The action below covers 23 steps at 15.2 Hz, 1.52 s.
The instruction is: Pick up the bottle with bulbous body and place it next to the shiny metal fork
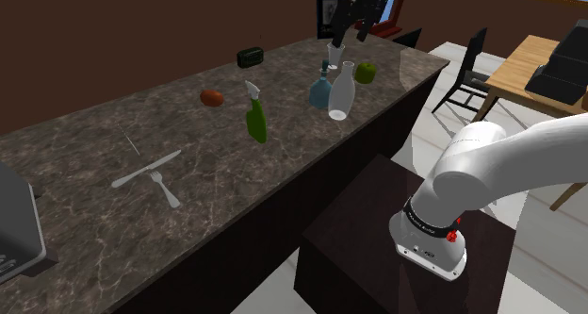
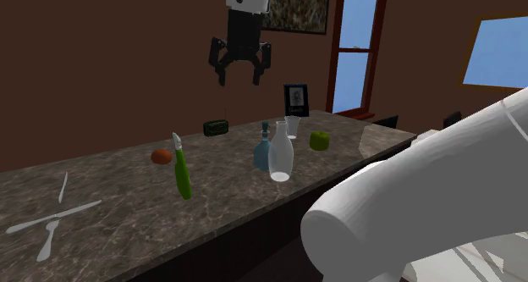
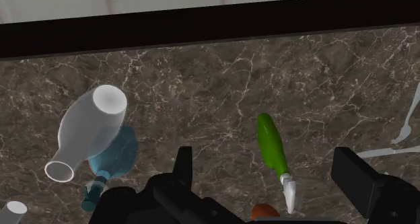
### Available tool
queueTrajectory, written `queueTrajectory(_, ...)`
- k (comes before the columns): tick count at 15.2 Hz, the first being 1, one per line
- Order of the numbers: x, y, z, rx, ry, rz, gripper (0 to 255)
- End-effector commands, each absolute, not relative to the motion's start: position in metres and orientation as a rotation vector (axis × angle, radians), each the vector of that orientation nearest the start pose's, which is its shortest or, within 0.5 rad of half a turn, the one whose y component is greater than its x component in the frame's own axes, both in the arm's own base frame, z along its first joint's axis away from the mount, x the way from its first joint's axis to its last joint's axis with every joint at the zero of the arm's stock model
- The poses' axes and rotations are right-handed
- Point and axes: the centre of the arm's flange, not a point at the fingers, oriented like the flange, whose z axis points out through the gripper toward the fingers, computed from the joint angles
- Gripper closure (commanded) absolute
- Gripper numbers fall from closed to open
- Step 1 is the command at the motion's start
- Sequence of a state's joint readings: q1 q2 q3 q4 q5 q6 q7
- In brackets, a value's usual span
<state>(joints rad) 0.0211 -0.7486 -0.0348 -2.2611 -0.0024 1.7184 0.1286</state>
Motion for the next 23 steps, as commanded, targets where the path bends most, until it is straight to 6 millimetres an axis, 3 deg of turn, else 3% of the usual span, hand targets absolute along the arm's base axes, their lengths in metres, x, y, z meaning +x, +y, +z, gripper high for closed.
queueTrajectory(1,0.332,-0.009,0.638,-3.084,0.209,-0.316,0)
queueTrajectory(23,0.434,-0.229,0.49,-3.139,0.201,-0.316,0)
